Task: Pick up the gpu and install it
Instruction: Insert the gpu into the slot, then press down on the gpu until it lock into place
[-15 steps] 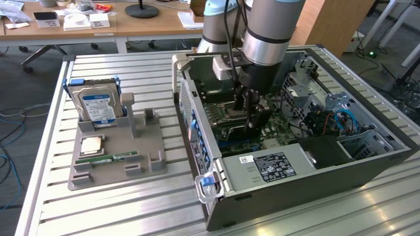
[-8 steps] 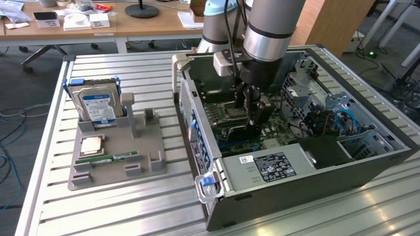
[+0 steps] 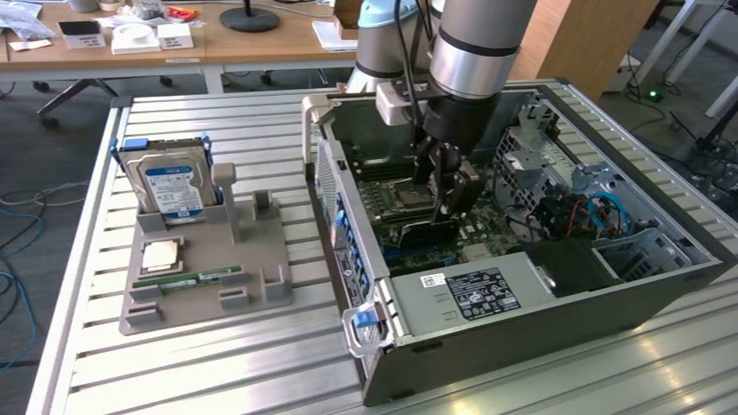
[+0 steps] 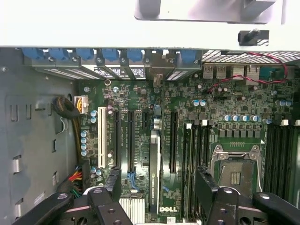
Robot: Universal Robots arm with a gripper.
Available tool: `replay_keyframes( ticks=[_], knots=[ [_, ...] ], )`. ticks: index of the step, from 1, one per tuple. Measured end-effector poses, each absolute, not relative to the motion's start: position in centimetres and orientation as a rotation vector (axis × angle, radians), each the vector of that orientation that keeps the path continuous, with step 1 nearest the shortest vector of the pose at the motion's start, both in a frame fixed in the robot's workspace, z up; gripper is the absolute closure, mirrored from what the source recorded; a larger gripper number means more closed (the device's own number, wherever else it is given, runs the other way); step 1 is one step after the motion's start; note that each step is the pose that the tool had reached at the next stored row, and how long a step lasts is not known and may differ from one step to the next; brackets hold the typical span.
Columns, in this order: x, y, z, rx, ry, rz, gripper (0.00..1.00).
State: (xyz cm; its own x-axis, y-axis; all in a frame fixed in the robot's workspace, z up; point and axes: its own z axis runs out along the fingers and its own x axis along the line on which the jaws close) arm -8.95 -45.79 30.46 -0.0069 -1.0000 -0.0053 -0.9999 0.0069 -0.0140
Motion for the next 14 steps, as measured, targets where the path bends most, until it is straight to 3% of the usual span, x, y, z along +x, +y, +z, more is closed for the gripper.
replay_keyframes(
  ticks=[14],
  knots=[
    [-8.94, -45.79, 30.71, -2.204, 2.219, -0.010, 0.26]
  ],
)
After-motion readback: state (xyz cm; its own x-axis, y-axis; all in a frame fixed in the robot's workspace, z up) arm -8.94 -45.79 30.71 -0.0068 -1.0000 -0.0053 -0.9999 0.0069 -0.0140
